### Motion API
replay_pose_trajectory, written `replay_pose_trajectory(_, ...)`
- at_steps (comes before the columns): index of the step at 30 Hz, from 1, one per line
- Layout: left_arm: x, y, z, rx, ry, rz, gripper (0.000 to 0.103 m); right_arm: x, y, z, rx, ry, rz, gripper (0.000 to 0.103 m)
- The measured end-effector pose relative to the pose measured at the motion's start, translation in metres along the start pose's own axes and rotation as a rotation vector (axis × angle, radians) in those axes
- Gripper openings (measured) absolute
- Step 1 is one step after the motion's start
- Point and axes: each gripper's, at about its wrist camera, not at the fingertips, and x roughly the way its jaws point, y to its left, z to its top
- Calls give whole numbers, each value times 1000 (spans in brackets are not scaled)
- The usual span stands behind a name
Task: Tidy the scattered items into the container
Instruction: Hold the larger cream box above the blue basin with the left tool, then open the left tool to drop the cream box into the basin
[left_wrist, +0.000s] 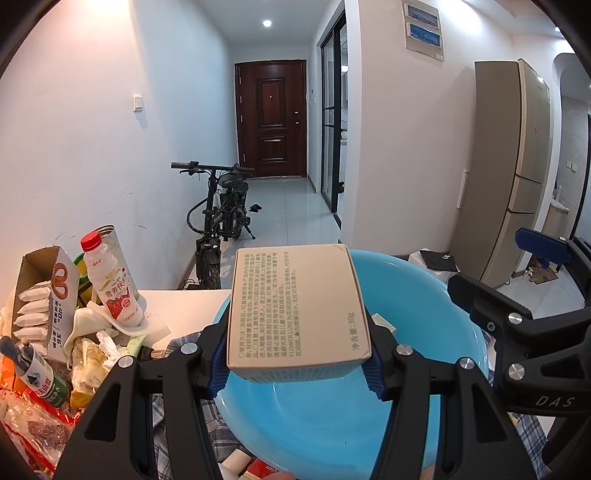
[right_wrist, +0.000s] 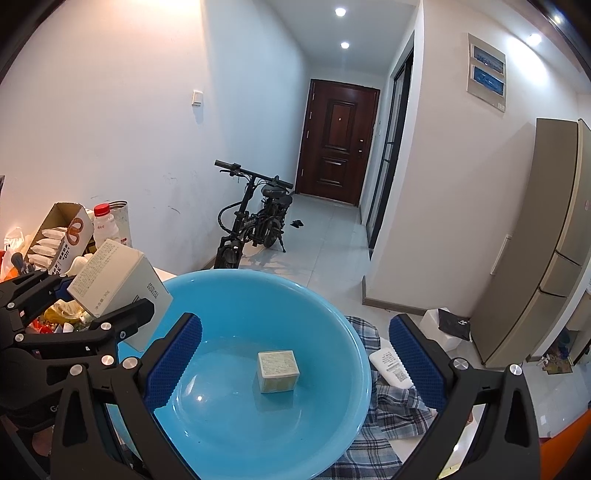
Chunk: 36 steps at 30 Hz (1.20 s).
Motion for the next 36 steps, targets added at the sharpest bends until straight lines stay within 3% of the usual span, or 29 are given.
replay_pose_trajectory(30, -8, -5, 1, -9, -14, -46, 58, -18, -8, 3, -21, -10, -27, 103)
replay_pose_trajectory(32, -8, -6, 2, -11, -19, -48, 65, -23, -9, 5, -36, -12, -37, 103)
replay_pose_trajectory(34, -8, -8, 2, 1, -24, -55, 103, -36, -16, 5, -38, -25, -61, 103)
replay_pose_trajectory(36, -8, -11, 1, 12, -28, -42, 103, -45, -22, 5, -15, -33, -76, 103)
